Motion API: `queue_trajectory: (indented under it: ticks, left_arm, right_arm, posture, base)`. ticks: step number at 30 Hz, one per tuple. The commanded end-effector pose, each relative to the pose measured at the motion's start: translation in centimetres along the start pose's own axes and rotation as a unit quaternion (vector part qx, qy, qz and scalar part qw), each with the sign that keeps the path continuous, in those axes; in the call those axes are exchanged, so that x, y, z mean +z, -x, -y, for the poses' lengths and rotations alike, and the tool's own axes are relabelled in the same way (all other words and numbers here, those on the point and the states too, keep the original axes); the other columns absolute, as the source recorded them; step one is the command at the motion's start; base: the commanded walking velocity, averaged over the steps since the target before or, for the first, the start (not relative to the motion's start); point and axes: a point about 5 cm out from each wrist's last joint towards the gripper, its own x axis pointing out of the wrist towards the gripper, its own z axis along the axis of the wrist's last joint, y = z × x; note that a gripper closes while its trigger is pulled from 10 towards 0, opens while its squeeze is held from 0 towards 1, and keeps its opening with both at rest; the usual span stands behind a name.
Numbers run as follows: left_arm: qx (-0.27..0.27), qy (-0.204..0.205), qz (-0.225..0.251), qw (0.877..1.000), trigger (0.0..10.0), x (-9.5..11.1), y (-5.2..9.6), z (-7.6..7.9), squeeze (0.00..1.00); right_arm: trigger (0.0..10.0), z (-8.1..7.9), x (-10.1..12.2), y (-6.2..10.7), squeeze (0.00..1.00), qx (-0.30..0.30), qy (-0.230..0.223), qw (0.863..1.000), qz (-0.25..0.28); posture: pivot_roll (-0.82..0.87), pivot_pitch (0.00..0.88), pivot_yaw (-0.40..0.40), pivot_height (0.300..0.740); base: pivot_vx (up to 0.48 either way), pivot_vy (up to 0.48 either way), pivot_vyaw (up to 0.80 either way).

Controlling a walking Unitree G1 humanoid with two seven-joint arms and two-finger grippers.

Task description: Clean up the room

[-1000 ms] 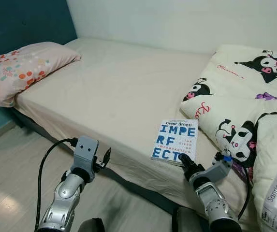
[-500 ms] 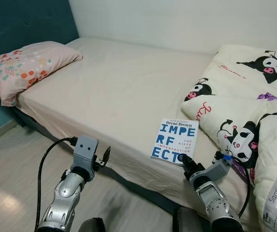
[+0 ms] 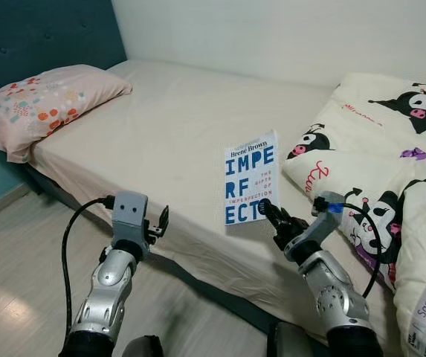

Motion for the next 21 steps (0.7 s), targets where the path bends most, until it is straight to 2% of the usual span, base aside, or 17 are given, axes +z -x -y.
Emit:
queue_trajectory:
  ticks: [1,2,3,4,5,21]
  left_arm:
    - [0.005,0.005,-0.014,1.0,10.0,-0.4,0.0,0.1,0.0]
    - [0.005,0.006,-0.011,1.0,10.0,-0.2,-0.2,0.2,0.0]
    - [0.005,0.006,-0.011,1.0,10.0,-0.2,-0.2,0.2,0.0]
    - [0.008,0.006,-0.005,1.0,10.0,0.0,-0.2,0.3,0.0]
    - [0.011,0.007,0.0,1.0,10.0,0.1,-0.2,0.3,0.0]
    - [0.037,0.038,0.015,0.999,10.0,0.3,0.1,-0.4,0.0]
  right_arm:
    - [10.0,-0.3,0.6,-0.1,0.0,0.003,0.028,0.999,0.023]
    - [10.0,-0.5,0.9,0.0,0.0,0.001,0.071,0.997,0.034]
    - [10.0,-0.5,0.9,0.0,0.0,0.001,0.071,0.997,0.034]
    - [10.0,-0.6,1.3,0.1,0.0,-0.002,0.116,0.992,0.042]
    - [10.0,-0.7,1.5,0.2,0.0,-0.007,0.142,0.989,0.046]
    - [10.0,-1.3,0.7,0.5,0.0,-0.008,0.161,0.986,0.033]
  posture:
    - [-0.03,0.0,0.05,0.561]
    - [-0.03,0.0,0.049,0.561]
    - [-0.03,0.0,0.049,0.561]
    - [-0.03,0.0,0.047,0.561]
    - [-0.03,0.0,0.046,0.561]
    - [-0.03,0.0,0.034,0.596]
  base:
    - [0.0,0.0,0.0]
    - [0.0,0.0,0.0]
    - [0.0,0.0,0.0]
    - [0.0,0.0,0.0]
    - [0.0,0.0,0.0]
    - [0.0,0.0,0.0]
